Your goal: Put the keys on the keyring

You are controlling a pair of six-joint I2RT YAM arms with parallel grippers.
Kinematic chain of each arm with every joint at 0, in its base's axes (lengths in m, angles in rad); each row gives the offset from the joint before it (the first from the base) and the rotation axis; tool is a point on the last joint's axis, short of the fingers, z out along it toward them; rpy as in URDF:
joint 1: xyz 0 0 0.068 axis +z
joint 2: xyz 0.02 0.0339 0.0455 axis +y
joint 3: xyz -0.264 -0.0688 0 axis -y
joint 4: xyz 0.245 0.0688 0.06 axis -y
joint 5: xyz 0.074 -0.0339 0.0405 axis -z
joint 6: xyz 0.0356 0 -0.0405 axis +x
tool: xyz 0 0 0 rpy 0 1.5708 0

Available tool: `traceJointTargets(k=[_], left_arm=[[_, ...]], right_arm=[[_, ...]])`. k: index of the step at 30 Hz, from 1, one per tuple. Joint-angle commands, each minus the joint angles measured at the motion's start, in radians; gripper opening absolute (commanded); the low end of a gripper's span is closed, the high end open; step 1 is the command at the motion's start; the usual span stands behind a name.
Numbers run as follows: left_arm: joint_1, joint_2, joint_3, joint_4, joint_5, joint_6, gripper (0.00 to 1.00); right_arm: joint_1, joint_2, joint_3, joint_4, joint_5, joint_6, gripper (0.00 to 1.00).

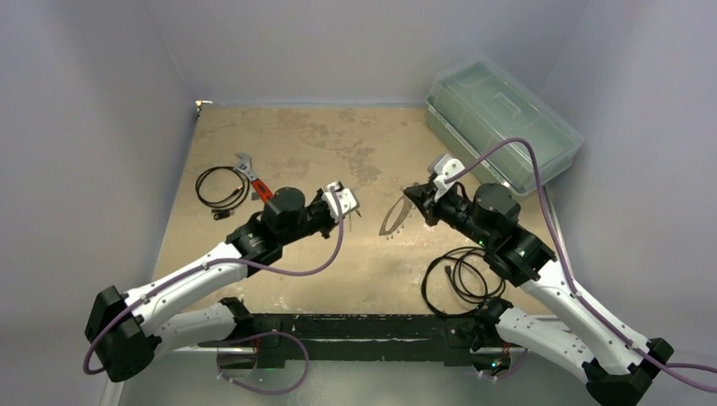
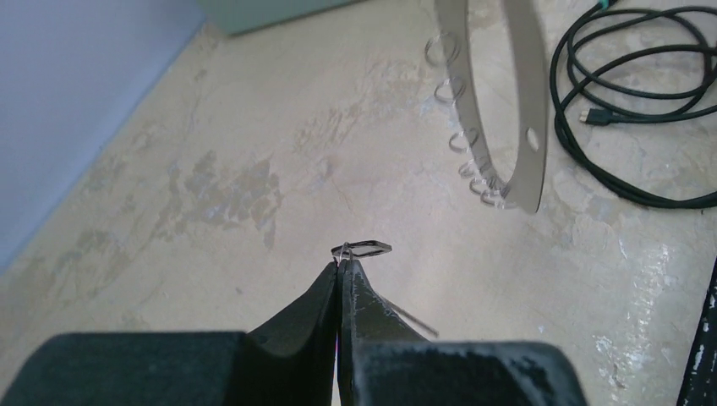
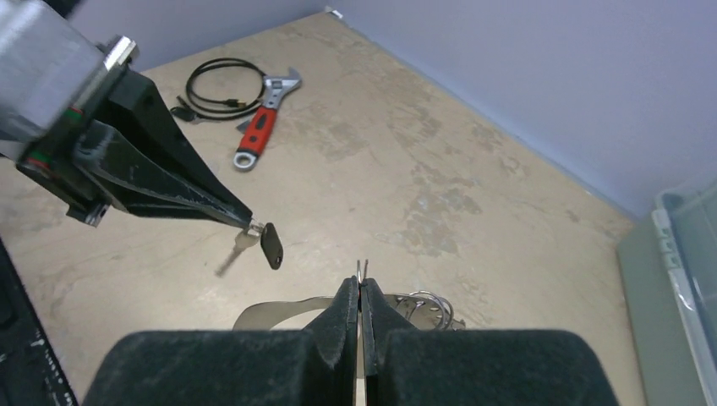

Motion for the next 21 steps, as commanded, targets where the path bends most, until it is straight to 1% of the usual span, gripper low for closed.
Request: traceJointTargets(k=[1,4,8,12,21], left_arm=[[0.000,-0.079,-0.050,0.157,0.109,0.131,0.00],[-0.001,-0.103,-0.073,0.162,0.178,0.179,0.00],[0.000,-0.120,-0.082,0.171,0.189,0.179,0.00],[0.000,-0.127,-0.094,0.179,0.200,0.179,0.00],[0.001,-0.140,-0.109,0.222,0.241,0.161,0.00]], right_arm=[[0.004,0.048,0.032,0.060,-0.134,-0.041,0.00],[0.004,0.099,0.052,0.062,-0.194,-0.044,0.00],[0.004,0.146,0.074,0.057,-0.267,-0.055,0.00],[0.005,0.158,0.074,0.064,-0.348,-0.064,0.00],[0.010,0.204,0.064,0.102,-0.436,-0.054,0.00]])
